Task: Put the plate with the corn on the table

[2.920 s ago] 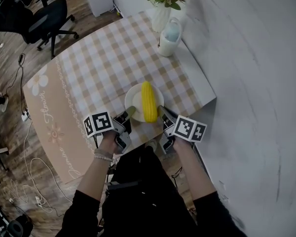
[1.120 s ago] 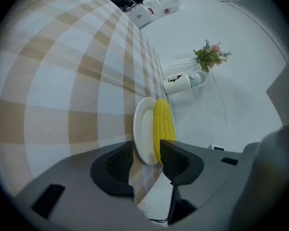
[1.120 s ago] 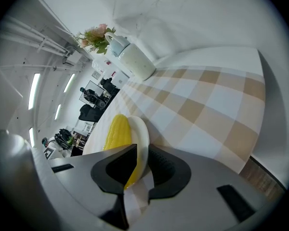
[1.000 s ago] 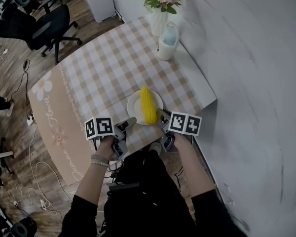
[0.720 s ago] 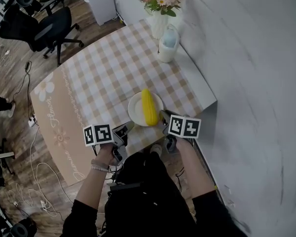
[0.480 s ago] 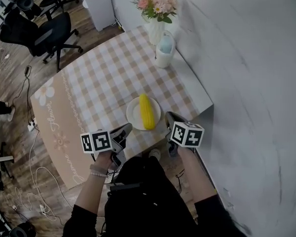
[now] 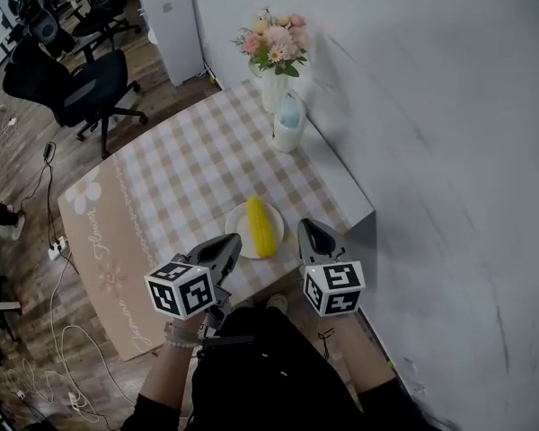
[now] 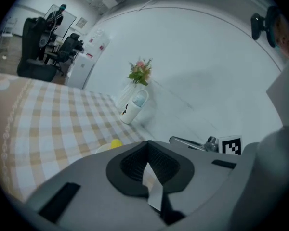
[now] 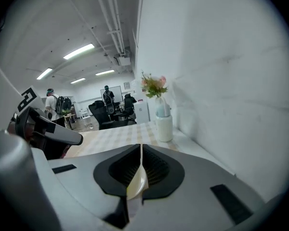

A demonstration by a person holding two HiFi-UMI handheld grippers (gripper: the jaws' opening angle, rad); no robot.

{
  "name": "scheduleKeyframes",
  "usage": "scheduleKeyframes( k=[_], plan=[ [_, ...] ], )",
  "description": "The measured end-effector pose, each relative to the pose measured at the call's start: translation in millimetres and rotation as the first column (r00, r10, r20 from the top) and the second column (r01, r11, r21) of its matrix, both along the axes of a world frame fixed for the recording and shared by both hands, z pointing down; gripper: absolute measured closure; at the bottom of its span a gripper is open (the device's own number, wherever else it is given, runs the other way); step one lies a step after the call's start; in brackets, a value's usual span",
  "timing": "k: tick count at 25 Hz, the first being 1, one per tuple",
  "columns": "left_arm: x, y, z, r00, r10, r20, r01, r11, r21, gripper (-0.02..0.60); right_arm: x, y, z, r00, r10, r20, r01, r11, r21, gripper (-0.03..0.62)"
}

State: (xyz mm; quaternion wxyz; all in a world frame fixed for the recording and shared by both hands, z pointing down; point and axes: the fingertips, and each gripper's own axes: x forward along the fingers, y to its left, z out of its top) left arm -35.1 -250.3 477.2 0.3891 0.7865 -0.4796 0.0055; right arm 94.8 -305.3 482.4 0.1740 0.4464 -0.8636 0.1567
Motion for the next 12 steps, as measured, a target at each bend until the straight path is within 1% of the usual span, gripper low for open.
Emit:
scheduleKeyframes(
  k=[3, 5, 8, 12],
  plan=[
    [-2, -9, -33, 0.998, 0.018, 0.067, -0.024, 0.996, 0.089, 0.569, -7, -7, -36, 1.0, -0.016, -0.001, 0.016, 0.997, 0.08, 0.547],
    [-2, -10, -53, 0.993, 0.018, 0.113, -0.035, 0.988, 0.148, 0.569, -8, -5, -57, 1.0, -0.025, 0.007, 0.024, 0.992, 0.124, 0.548],
    [-2, -9, -73, 0.979, 0.01, 0.202, -0.056, 0.973, 0.224, 0.569, -6, -1, -82, 0.999, -0.03, 0.03, 0.024, 0.984, 0.178, 0.549],
    [-1, -2, -104, 0.958, 0.0, 0.288, -0.091, 0.949, 0.301, 0.569, -4, 7, -110, 0.999, -0.039, 0.029, 0.03, 0.969, 0.246, 0.551]
  ],
)
